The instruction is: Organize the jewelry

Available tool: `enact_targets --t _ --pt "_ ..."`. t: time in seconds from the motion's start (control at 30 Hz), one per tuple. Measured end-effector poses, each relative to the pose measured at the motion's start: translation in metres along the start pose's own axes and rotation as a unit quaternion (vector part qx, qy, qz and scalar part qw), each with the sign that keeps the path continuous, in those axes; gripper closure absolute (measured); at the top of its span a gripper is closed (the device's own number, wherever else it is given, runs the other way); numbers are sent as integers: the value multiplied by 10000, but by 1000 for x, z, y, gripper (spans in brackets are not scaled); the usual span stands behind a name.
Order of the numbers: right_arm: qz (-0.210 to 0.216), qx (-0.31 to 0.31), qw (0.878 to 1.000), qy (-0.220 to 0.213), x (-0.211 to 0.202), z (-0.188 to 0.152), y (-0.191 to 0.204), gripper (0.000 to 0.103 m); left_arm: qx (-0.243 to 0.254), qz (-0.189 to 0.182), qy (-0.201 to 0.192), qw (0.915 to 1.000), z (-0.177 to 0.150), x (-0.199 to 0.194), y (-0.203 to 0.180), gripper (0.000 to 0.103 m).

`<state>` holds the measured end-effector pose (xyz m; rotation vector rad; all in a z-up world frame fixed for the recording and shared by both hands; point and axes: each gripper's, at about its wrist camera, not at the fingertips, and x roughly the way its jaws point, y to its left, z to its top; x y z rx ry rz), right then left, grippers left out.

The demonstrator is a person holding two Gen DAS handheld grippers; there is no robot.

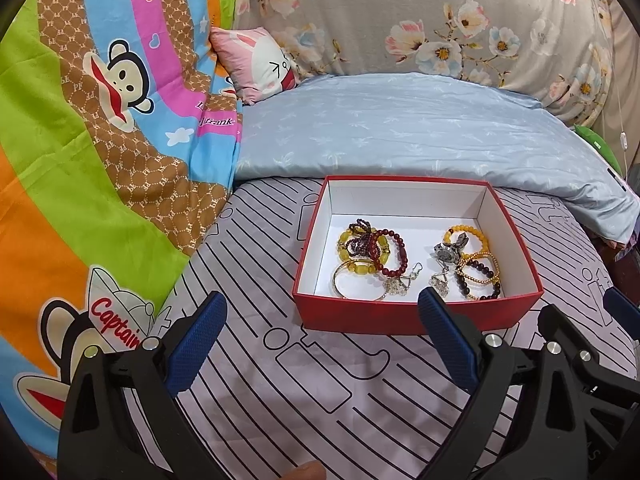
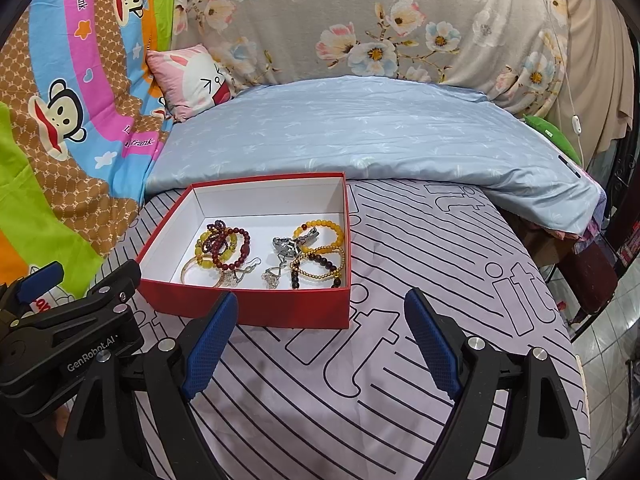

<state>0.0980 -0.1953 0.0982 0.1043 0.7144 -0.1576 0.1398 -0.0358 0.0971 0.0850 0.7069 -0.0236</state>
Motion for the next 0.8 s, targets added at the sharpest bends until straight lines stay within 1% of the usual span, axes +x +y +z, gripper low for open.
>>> enact_targets --t 0.4,0.57,0.7,0.8 --pt "-34 -19 10000 55 5 -1 0 20 29 -68 104 9999 -2 7 1 9" --pt "-79 -73 9999 60 6 -2 4 20 52 -2 155 9999 -4 12 -1 9" --pt "-63 -58 9999 55 6 -3 5 20 -47 9 197 9998 -4 14 1 9" --pt "-127 -117 9998 56 7 -3 8 19 -81 15 186 9998 -5 13 3 10"
